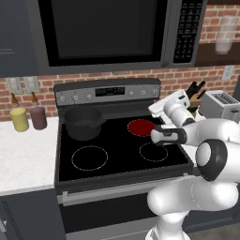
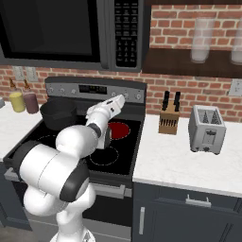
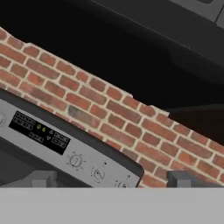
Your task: Turn off the rear right burner of the stove.
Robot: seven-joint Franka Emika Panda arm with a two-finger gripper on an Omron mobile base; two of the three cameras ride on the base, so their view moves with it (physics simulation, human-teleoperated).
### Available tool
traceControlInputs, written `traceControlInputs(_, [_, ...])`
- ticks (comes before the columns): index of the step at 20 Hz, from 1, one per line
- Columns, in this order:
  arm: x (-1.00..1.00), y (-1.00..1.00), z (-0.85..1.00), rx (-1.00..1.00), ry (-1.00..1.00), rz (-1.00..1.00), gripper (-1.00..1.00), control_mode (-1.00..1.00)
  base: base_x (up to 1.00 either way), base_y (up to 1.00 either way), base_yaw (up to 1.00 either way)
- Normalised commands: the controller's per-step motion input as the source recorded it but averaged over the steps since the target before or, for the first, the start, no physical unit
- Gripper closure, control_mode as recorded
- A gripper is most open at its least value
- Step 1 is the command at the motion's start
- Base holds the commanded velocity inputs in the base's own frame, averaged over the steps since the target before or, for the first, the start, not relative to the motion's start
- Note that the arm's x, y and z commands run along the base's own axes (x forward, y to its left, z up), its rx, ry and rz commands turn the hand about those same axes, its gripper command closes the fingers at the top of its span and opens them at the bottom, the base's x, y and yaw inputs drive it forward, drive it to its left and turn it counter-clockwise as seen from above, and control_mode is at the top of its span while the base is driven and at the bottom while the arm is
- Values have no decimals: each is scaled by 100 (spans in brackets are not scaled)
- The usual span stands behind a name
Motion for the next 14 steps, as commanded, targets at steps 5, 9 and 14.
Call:
traceControlInputs(5, [22, 0, -14, -10, -5, 1, -100, -100, 0, 0, 0])
traceControlInputs(9, [28, 4, -20, -14, 0, 2, -100, -100, 0, 0, 0])
traceControlInputs(14, [7, 2, -29, -17, 0, 5, -100, -100, 0, 0, 0])
